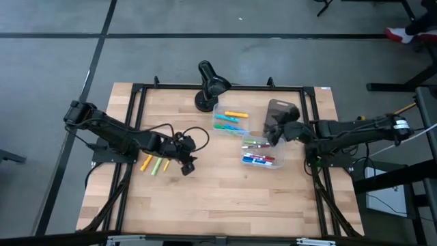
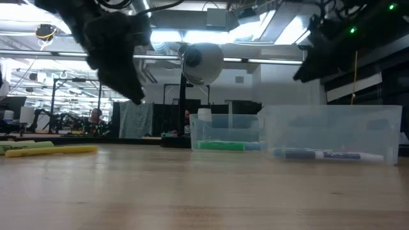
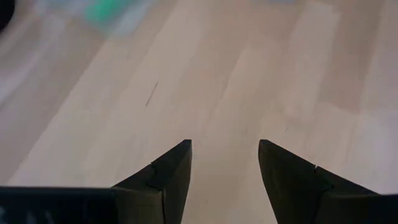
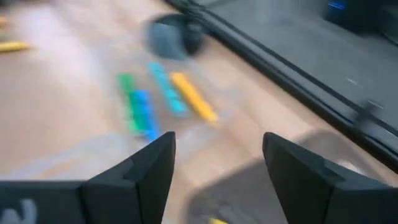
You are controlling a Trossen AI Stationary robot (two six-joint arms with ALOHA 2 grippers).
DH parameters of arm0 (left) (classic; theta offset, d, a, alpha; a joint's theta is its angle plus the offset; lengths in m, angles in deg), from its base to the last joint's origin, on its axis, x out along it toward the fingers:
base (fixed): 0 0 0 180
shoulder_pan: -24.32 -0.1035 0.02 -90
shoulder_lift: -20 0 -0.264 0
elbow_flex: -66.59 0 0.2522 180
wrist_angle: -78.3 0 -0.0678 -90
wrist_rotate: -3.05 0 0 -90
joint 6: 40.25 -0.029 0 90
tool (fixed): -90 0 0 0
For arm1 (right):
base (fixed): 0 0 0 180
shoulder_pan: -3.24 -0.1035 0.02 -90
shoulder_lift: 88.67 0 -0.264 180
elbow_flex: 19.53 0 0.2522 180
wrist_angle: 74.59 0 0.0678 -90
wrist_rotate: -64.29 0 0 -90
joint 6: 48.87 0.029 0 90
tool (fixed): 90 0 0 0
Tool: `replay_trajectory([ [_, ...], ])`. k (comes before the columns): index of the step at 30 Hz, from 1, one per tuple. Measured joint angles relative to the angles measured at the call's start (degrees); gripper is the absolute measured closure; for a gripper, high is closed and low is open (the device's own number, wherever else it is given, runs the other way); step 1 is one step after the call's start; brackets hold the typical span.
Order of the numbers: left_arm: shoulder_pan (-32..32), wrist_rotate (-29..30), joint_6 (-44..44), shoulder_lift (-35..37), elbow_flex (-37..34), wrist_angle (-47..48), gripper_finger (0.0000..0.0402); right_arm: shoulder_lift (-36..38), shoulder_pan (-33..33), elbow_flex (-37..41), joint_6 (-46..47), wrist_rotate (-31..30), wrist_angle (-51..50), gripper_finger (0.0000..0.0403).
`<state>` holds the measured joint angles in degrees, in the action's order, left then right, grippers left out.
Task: Pick & Place Markers
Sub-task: Put the yellow pen into the black transparent bin
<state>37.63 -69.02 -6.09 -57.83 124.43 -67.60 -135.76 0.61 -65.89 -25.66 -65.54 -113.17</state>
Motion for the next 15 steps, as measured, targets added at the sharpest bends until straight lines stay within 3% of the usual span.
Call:
replay_trajectory([
  [7,1.0,-0.1,8.1,-0.7,0.0,6.6,0.0222,0.0,-7.3,0.0,-7.2,9.9,12.5,0.0162],
  [15,1.8,2.1,13.6,-3.0,-1.4,9.1,0.0222,-1.4,-12.9,0.0,-7.0,11.0,23.0,0.0162],
])
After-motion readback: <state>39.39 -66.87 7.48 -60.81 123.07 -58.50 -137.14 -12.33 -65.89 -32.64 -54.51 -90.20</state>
